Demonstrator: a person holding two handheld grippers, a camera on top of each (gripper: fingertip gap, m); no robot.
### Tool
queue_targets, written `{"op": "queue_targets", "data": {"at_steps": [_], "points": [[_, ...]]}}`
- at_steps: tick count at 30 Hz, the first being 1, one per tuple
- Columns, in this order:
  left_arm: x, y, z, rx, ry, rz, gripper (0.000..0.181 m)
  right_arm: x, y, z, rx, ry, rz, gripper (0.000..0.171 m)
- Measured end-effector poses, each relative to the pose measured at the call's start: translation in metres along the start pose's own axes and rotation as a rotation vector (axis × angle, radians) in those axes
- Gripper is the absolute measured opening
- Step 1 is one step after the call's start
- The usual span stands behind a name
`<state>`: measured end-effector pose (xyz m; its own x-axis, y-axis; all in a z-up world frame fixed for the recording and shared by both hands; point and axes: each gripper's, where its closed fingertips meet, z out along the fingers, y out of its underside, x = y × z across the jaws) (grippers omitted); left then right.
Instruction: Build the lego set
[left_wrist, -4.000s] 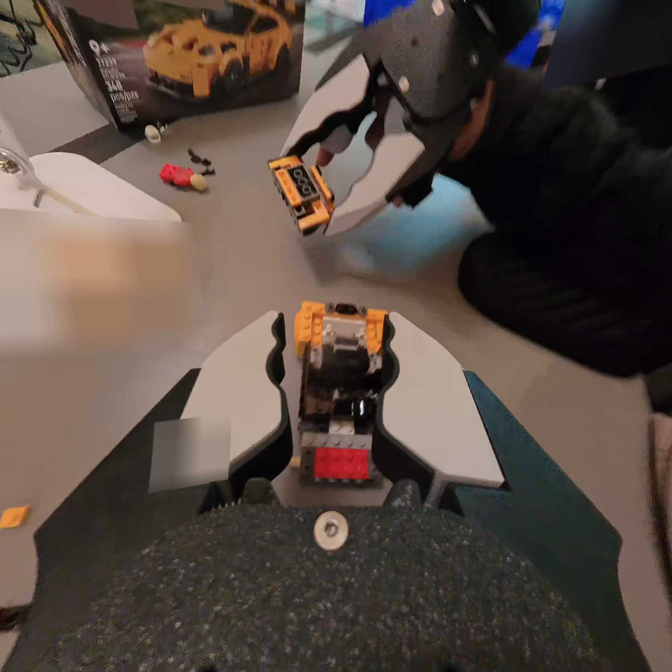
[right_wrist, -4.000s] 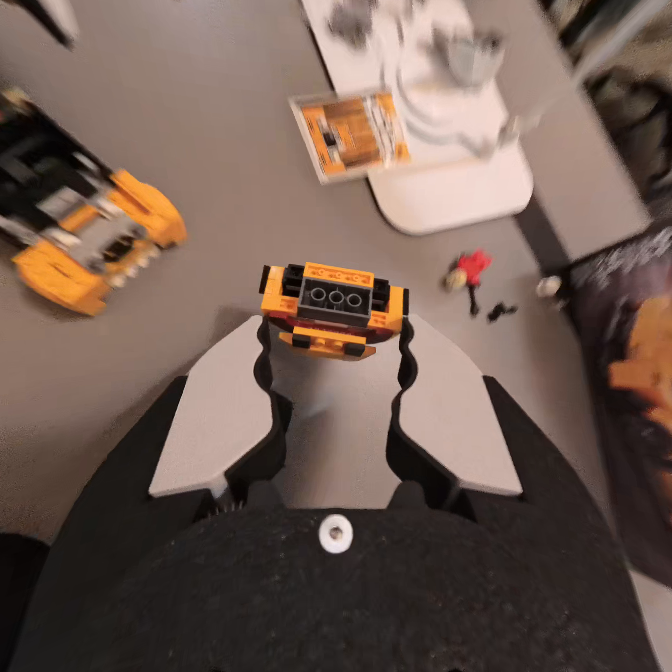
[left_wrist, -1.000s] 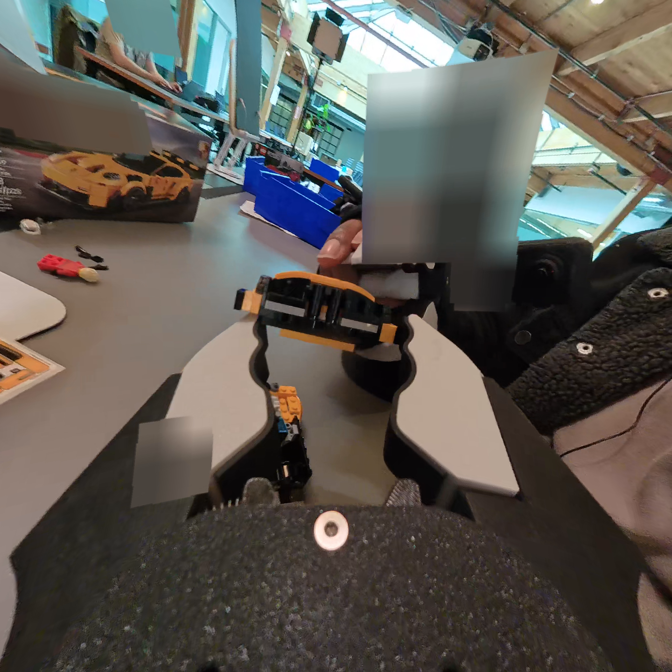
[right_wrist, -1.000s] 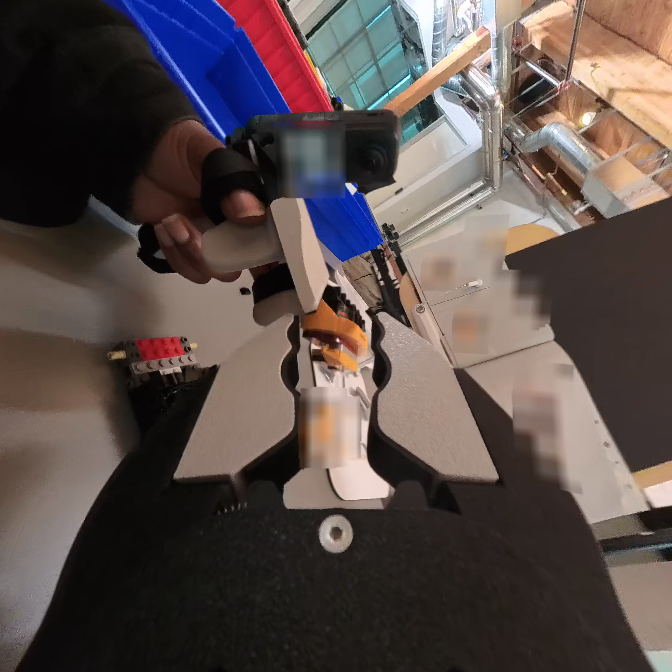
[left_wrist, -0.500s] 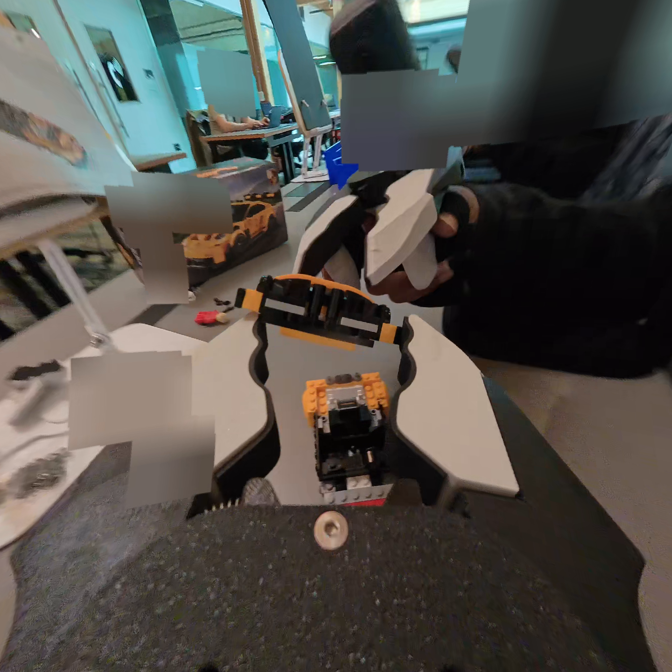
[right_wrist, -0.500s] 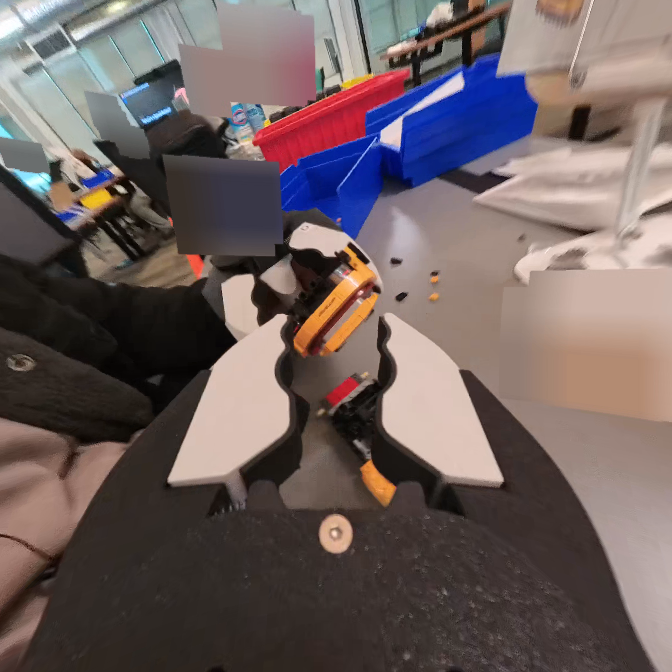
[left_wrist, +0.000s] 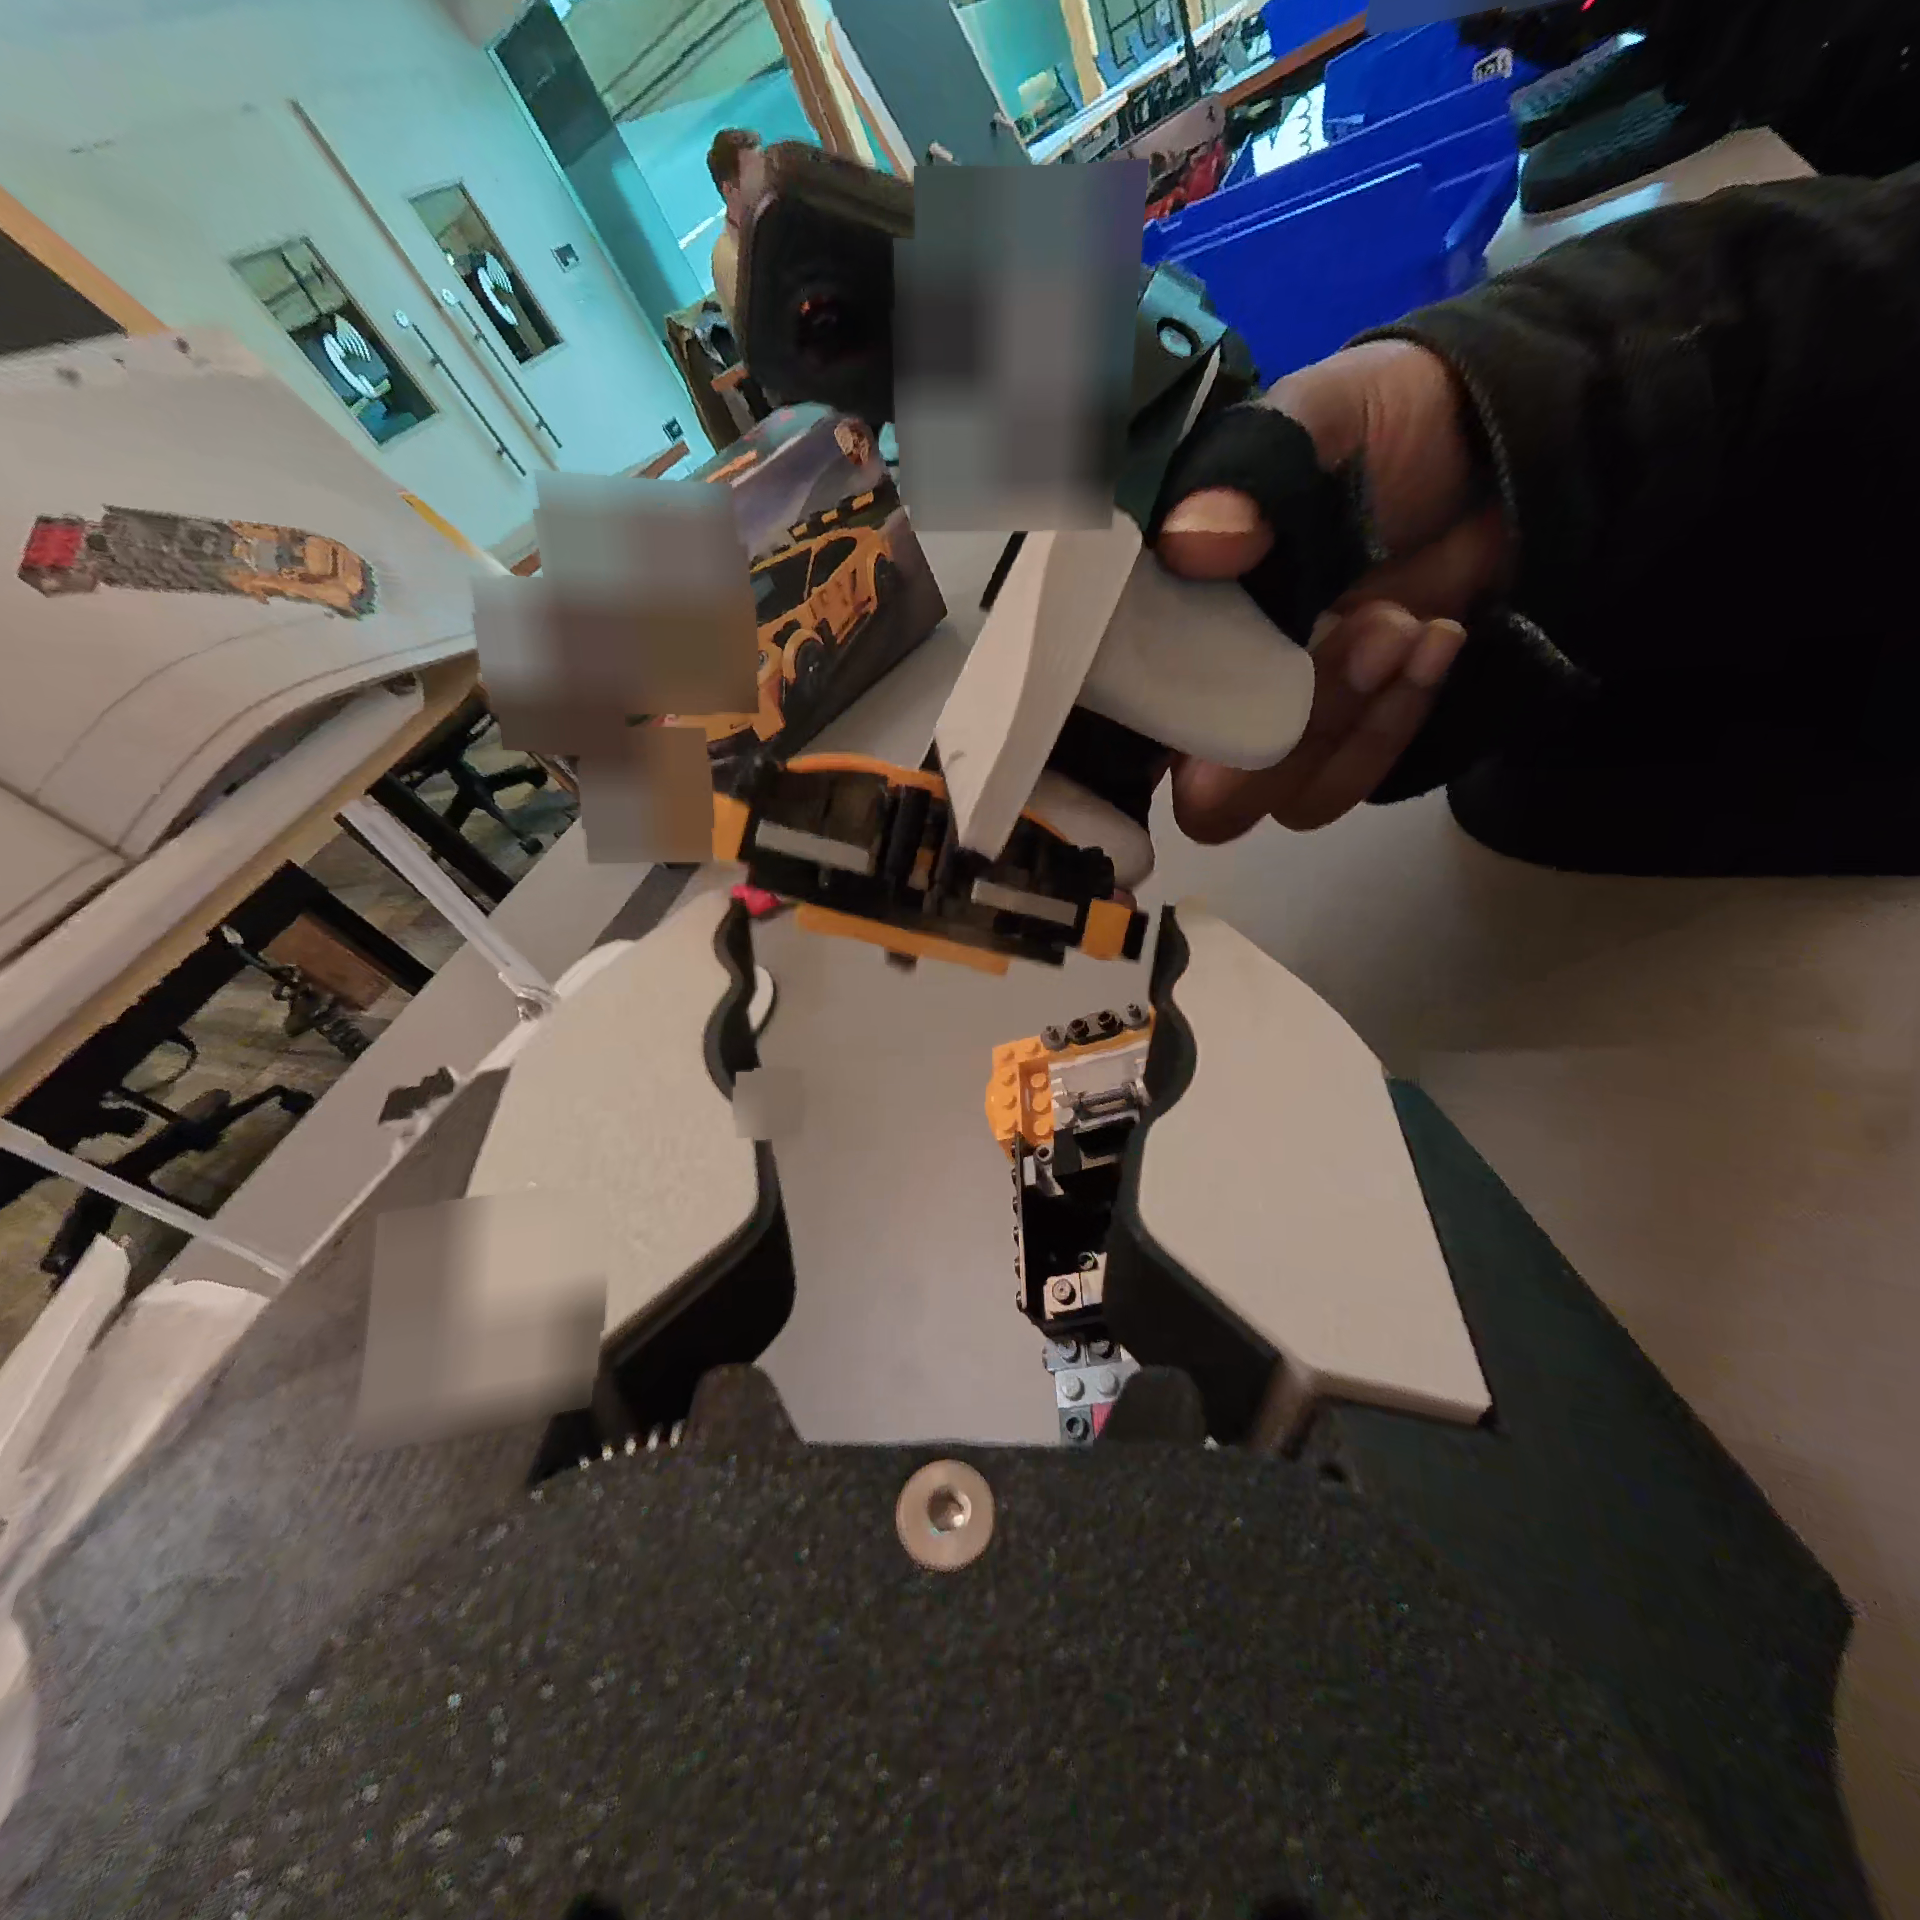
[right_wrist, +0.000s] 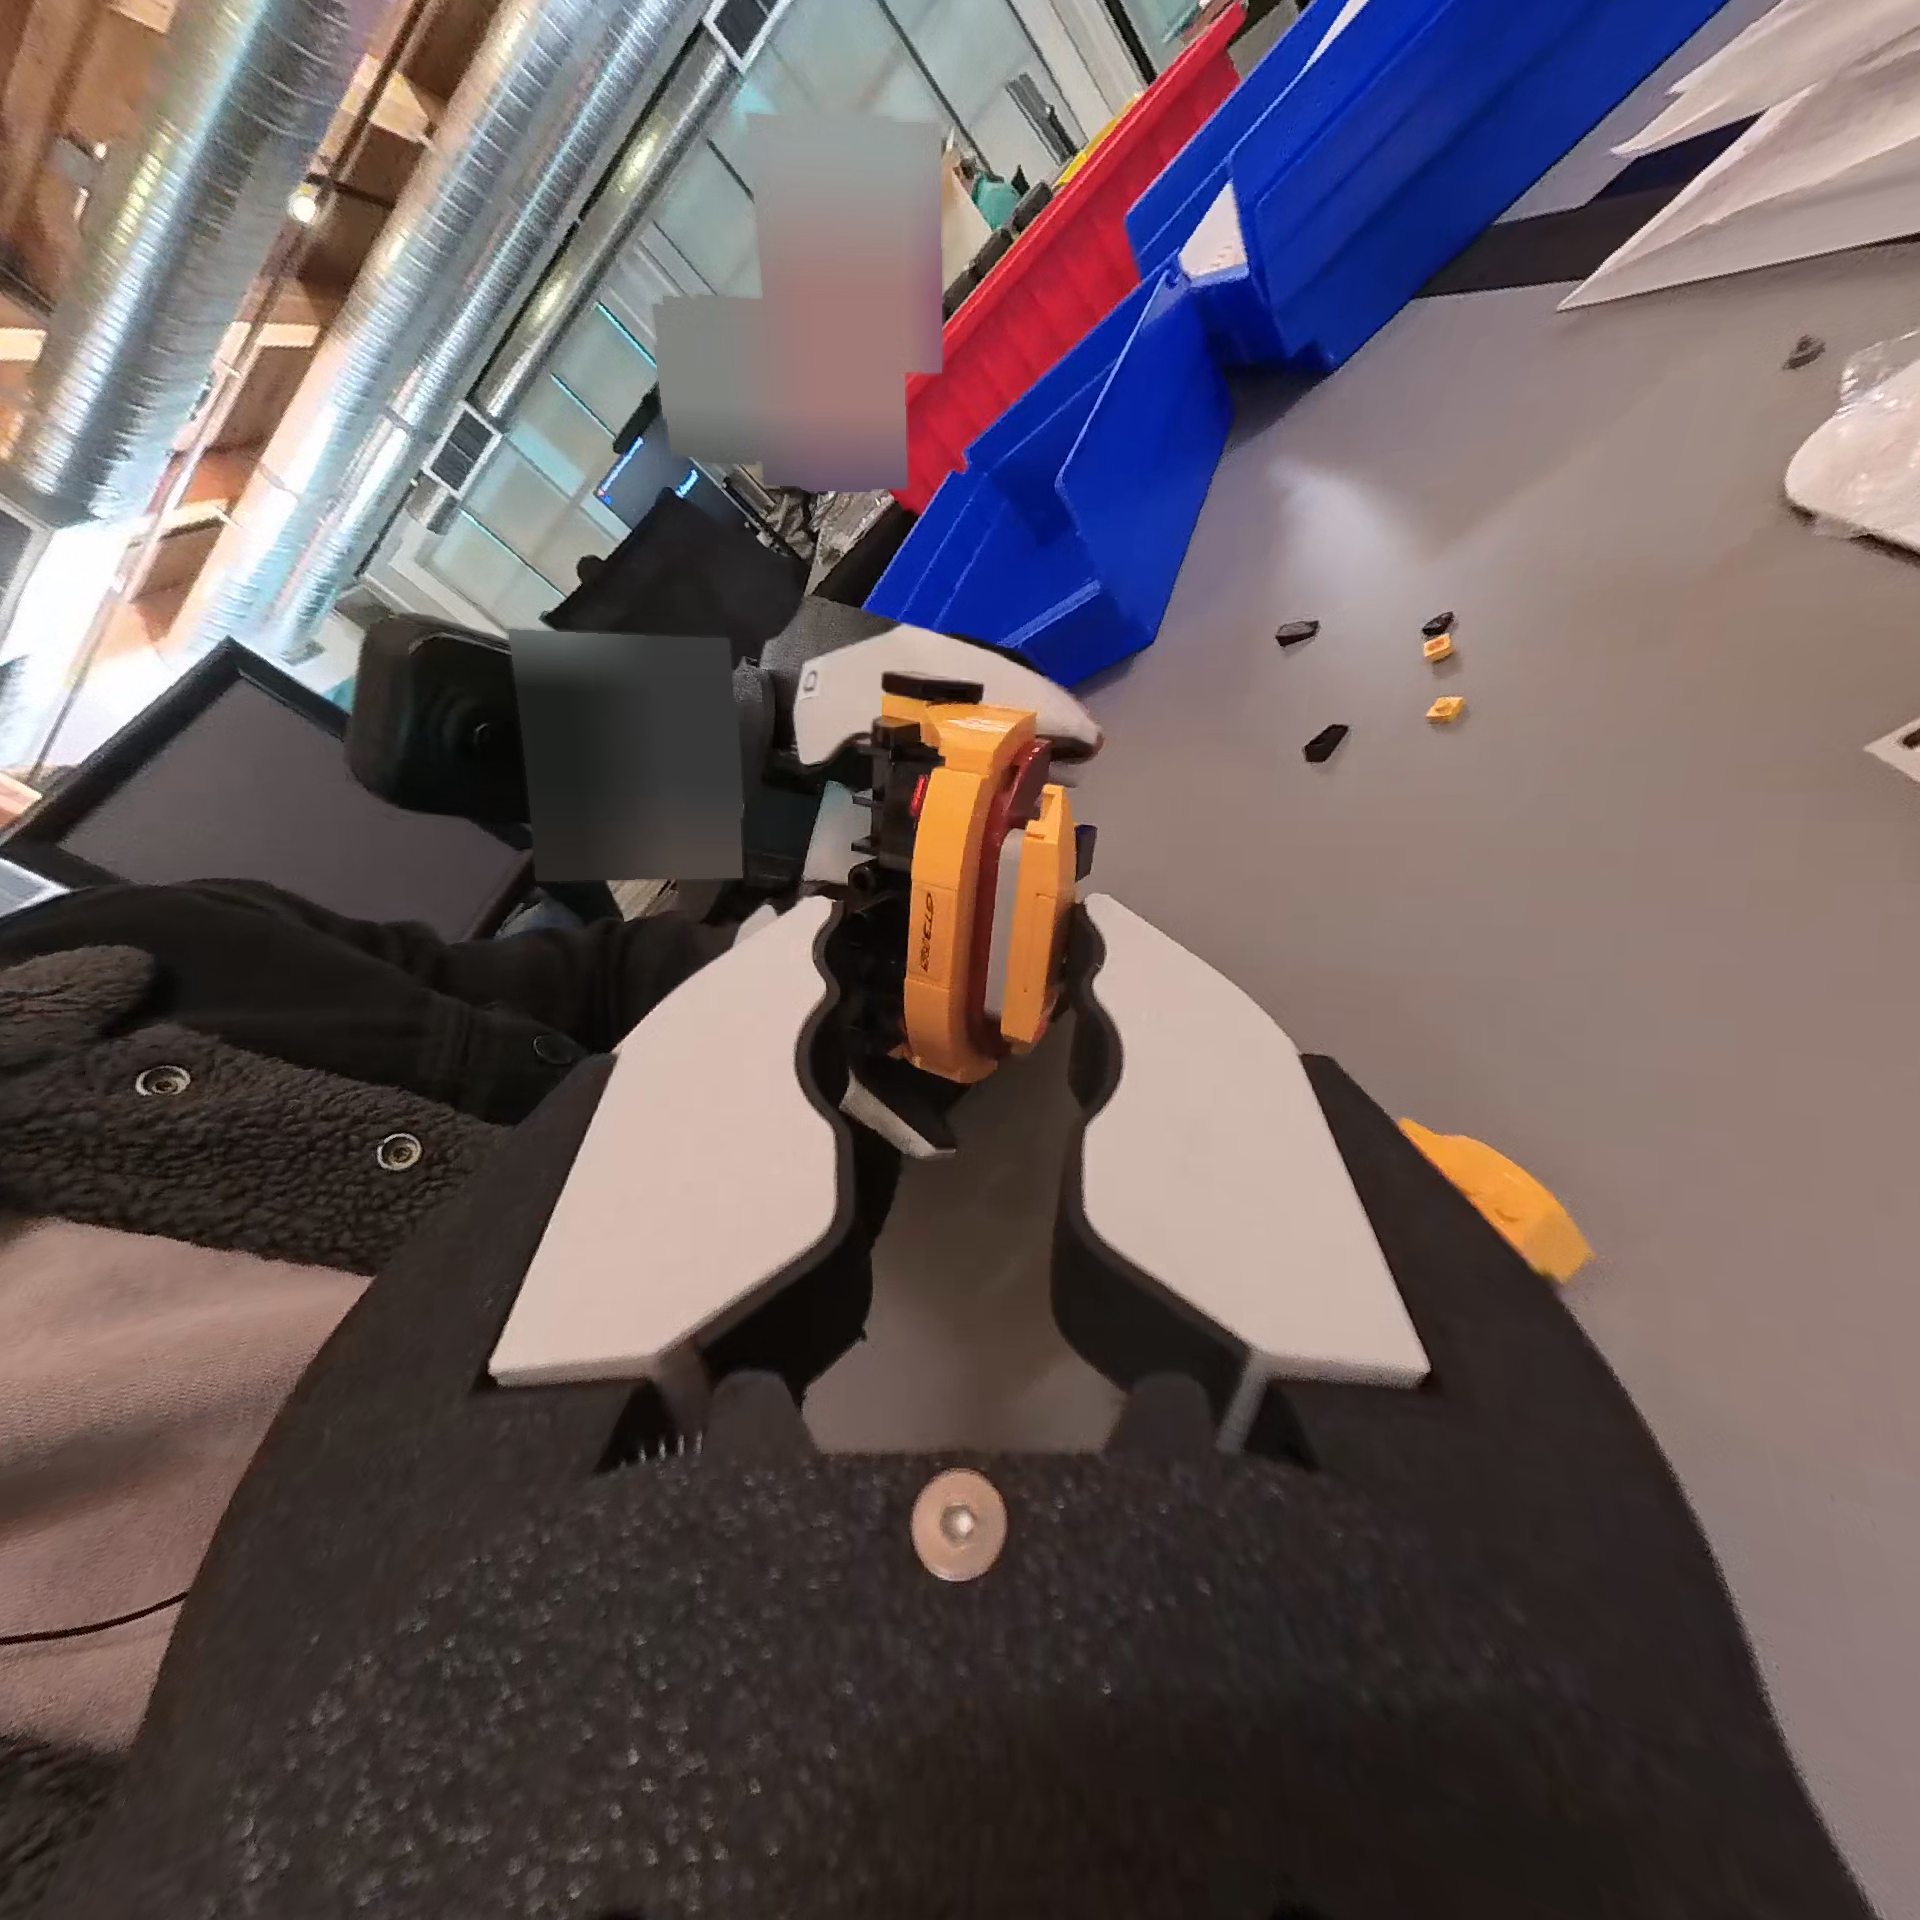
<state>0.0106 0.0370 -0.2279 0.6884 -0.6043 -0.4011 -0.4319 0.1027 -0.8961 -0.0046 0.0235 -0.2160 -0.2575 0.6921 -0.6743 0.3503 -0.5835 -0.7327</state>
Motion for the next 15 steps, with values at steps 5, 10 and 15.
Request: {"op": "queue_targets", "data": {"at_steps": [5, 10, 15], "points": [[0.008, 0.032, 0.005, -0.192, 0.141, -0.226, 0.076, 0.045, -0.018, -0.047, 0.015, 0.253, -0.068, 0.039], [0.034, 0.069, 0.012, -0.445, 0.255, -0.362, 0.084, 0.083, 0.002, -0.089, -0.094, 0.403, -0.025, 0.039], [0.051, 0.100, 0.019, -0.632, 0.268, -0.313, 0.097, 0.093, 0.032, -0.086, -0.194, 0.380, 0.045, 0.039]]}}
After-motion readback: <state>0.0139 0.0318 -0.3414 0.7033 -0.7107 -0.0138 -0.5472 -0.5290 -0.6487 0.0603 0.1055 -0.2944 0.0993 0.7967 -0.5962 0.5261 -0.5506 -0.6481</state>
